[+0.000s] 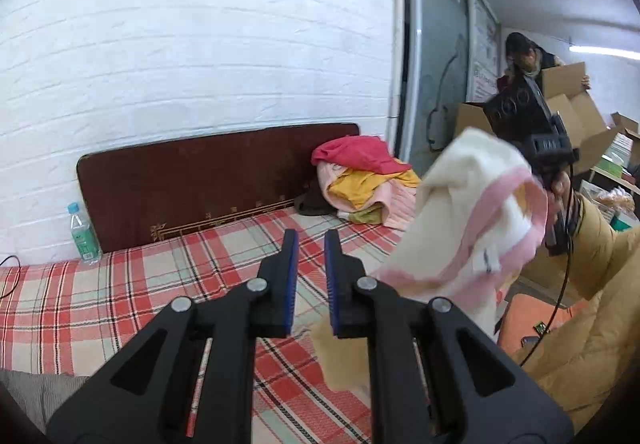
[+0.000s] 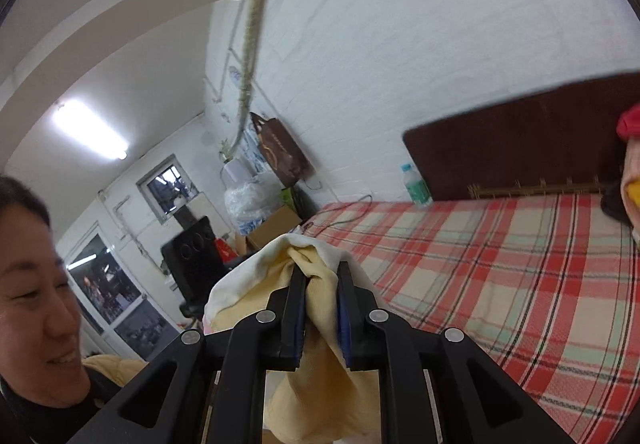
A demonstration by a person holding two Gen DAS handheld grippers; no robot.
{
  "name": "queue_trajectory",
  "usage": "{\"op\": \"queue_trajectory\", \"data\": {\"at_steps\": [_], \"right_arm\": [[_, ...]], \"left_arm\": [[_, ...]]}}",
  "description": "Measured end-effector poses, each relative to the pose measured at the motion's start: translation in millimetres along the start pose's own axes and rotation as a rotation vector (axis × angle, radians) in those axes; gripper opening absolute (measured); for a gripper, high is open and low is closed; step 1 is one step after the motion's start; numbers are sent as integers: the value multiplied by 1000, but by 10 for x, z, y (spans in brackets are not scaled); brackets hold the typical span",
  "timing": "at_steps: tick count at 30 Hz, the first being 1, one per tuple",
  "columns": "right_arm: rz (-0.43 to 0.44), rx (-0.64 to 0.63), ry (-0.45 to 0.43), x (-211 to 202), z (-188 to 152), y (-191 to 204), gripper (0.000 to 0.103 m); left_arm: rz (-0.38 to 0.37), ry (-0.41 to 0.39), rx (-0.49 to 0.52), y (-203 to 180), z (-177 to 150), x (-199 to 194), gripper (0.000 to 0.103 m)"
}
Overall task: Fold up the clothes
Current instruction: 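Lift the cream T-shirt off the heap with the right gripper while the left gripper grasps it, then lay the cream T-shirt on the bed and release both grippers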
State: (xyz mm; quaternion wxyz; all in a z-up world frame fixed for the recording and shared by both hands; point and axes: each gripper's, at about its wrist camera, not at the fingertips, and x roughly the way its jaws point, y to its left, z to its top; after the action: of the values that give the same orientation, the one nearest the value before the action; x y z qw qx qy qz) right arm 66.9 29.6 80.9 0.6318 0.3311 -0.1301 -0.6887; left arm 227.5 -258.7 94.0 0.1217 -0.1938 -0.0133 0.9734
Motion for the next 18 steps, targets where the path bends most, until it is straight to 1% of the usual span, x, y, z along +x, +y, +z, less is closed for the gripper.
{"op": "queue_trajectory", "data": {"at_steps": [1, 2, 3, 4, 5, 6, 7, 8, 9, 10, 11, 12, 13, 14, 15, 16, 18], "right_arm": [[-42, 55, 30, 128, -35, -305, 18], [-101, 123, 65, 257, -102, -645, 20], [-168, 197, 105, 382, -192, -1014, 20], [-259, 250, 150, 487, -300, -1351, 20], [-367, 269, 197, 572, -414, -1642, 20], [-461, 275, 239, 626, -519, -1877, 20], [-537, 280, 272, 649, -607, -2061, 20], [-569, 292, 286, 636, -672, -2185, 20], [-546, 300, 283, 596, -710, -2237, 22], [-528, 296, 282, 562, -738, -2265, 30], [-533, 242, 294, 557, -729, -2195, 39], [-549, 175, 315, 579, -721, -2102, 57], [-554, 111, 335, 616, -731, -1997, 72], [-554, 49, 356, 659, -745, -1898, 75], [-541, -1, 383, 730, -774, -1827, 78], [-540, -45, 418, 823, -812, -1786, 81], [-567, -103, 476, 992, -903, -1786, 82]], "left_arm": [[29, 28, -22, 98, 17, 153, 15], [42, 73, -42, 191, -32, 378, 15], [62, 124, -72, 296, -123, 634, 16], [70, 179, -101, 363, -250, 854, 18], [54, 255, -140, 432, -432, 1100, 31], [52, 303, -164, 449, -653, 1254, 46], [61, 344, -180, 465, -814, 1382, 51], [54, 387, -184, 454, -982, 1483, 56], [26, 423, -185, 430, -1136, 1551, 57], [-7, 455, -192, 373, -1277, 1590, 58], [-48, 489, -198, 334, -1419, 1619, 61], [-67, 507, -188, 262, -1540, 1608, 64], [-73, 524, -168, 193, -1631, 1603, 67], [-72, 539, -150, 147, -1702, 1600, 75], [-77, 549, -144, 126, -1750, 1625, 78], [-100, 560, -137, 91, -1794, 1652, 78], [-130, 576, -107, 3, -1834, 1710, 78]]}}
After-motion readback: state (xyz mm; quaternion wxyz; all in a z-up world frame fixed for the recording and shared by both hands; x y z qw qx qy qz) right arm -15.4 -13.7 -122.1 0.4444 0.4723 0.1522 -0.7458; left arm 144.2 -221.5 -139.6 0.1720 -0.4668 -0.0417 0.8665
